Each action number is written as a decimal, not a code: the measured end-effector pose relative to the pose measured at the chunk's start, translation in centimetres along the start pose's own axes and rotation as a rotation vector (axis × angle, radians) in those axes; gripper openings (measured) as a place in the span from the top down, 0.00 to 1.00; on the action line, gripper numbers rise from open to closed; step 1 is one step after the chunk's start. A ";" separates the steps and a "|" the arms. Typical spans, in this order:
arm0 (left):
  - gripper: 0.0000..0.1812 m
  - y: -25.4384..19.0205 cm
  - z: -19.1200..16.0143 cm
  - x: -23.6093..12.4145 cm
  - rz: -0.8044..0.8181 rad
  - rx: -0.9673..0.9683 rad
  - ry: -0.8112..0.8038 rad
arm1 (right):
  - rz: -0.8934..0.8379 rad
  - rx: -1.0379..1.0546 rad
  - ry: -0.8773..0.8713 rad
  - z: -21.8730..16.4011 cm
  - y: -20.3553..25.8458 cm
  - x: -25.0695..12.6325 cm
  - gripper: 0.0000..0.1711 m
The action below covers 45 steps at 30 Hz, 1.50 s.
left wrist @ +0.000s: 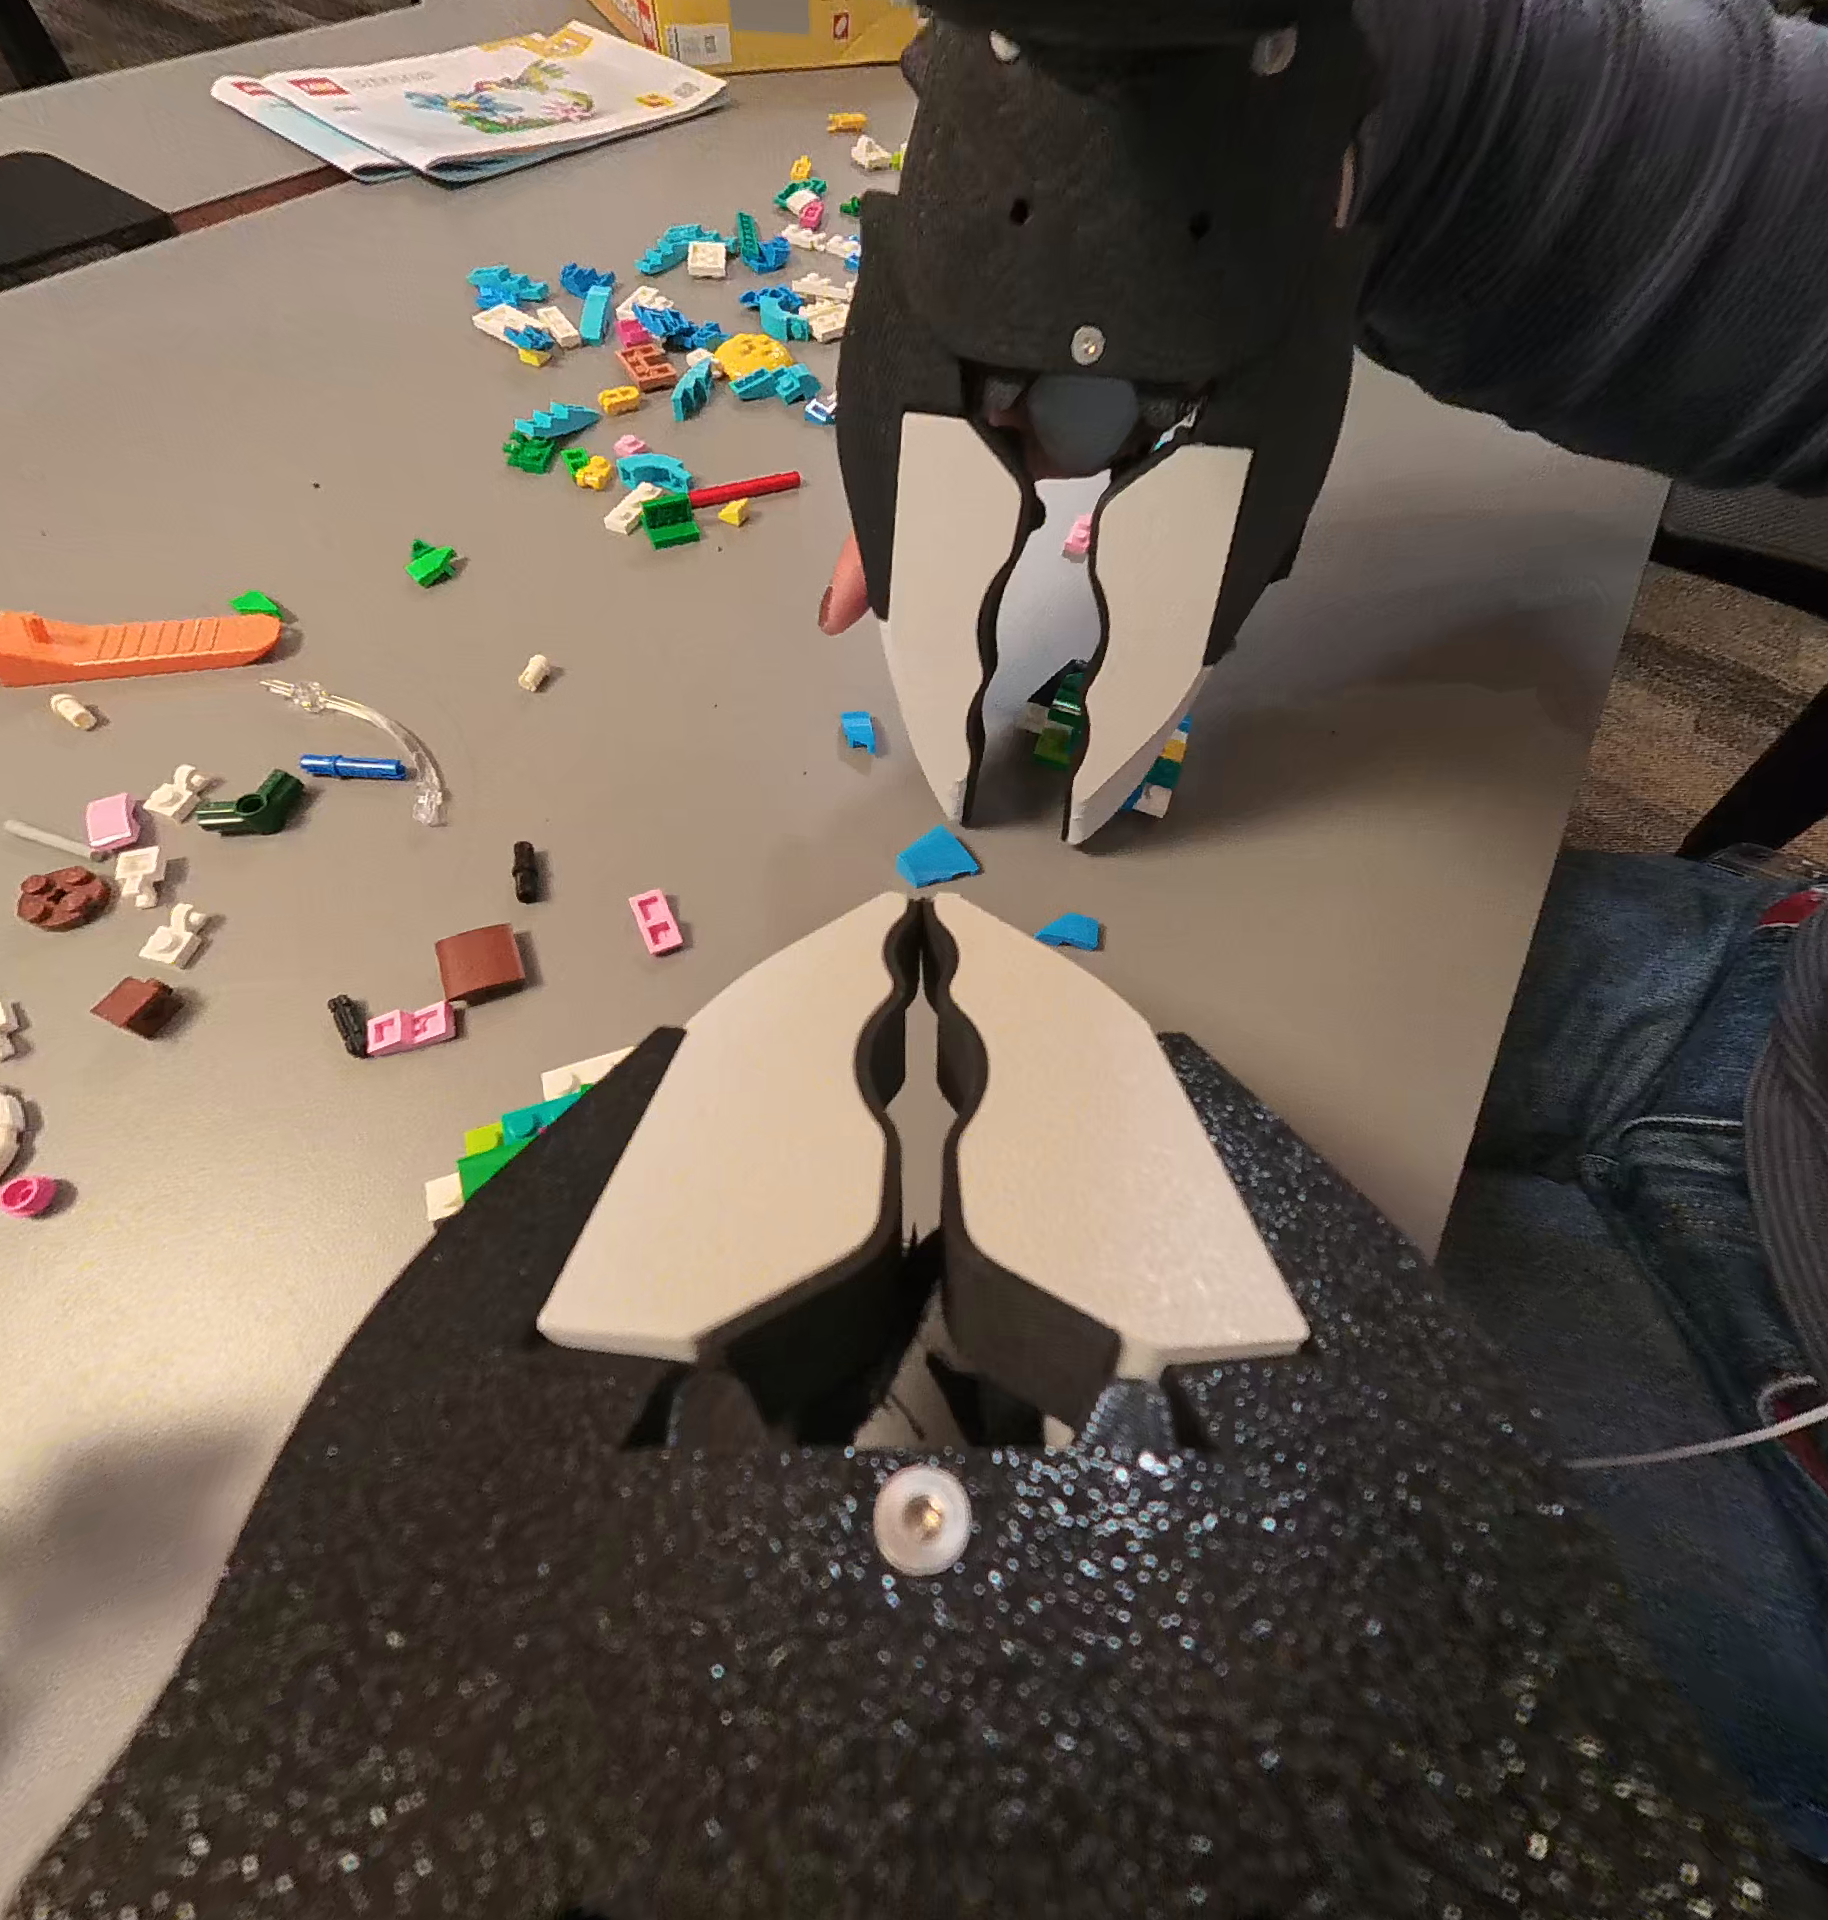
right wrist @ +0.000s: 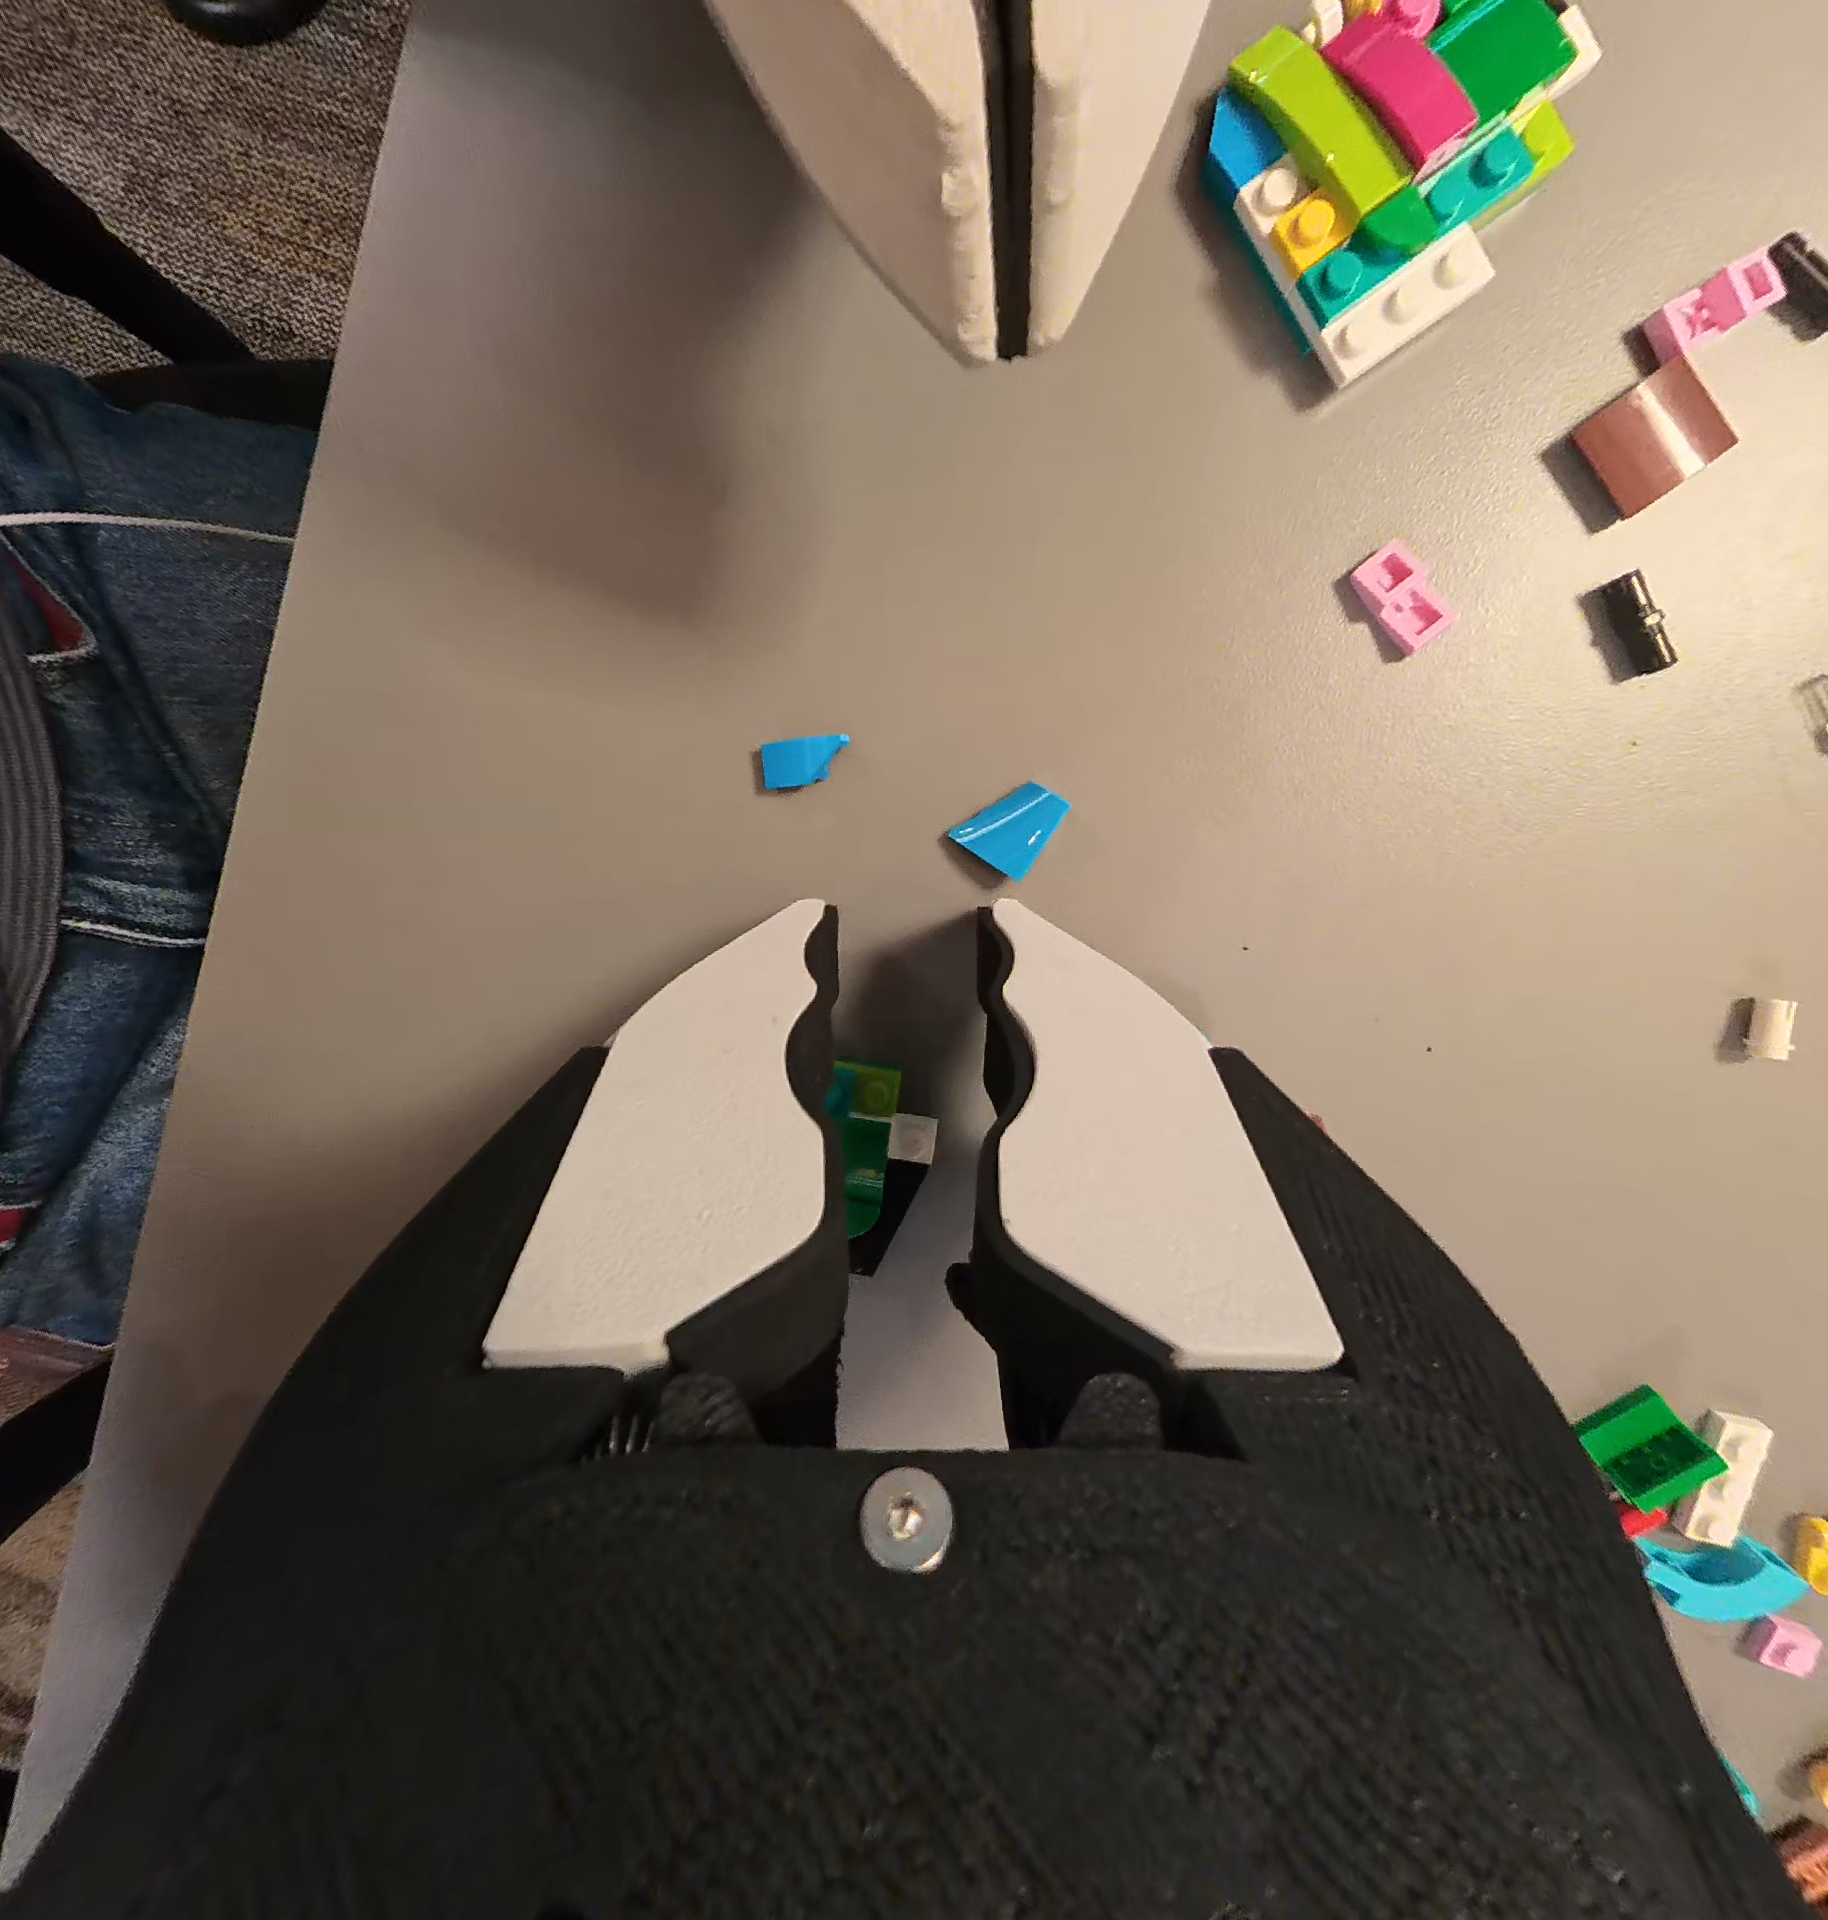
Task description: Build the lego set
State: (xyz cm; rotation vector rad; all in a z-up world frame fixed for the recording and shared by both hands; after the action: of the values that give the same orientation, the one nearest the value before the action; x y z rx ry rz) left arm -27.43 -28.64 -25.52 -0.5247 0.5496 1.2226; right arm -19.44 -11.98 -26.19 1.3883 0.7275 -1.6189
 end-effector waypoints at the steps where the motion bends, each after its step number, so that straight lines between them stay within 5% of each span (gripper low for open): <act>1: 1.00 0.0 0.0 0.0 0.000 -0.001 -0.001 | 0.003 0.002 0.001 0.0 0.0 -0.1 0.86; 28: 1.00 0.0 -0.1 0.0 -0.007 0.004 0.013 | -0.055 0.003 -0.026 0.1 -0.6 -0.4 0.90; 45: 1.00 -0.1 -0.2 0.2 -0.015 0.006 0.023 | -0.063 0.245 -0.067 0.8 -0.4 0.1 0.84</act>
State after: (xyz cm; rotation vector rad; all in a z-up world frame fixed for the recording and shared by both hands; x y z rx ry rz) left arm -27.31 -28.60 -25.78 -0.5369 0.5677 1.2013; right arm -20.15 -12.55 -26.19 1.4867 0.5526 -1.8433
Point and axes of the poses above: each gripper's, where its closed fingertips meet, x out along the fingers, z out of its top, y = z × x across the jaws, the point moved 10 cm from there along -x, back along the fingers, and after that the axes turned 13 degrees about y, right-handed, at the moved point
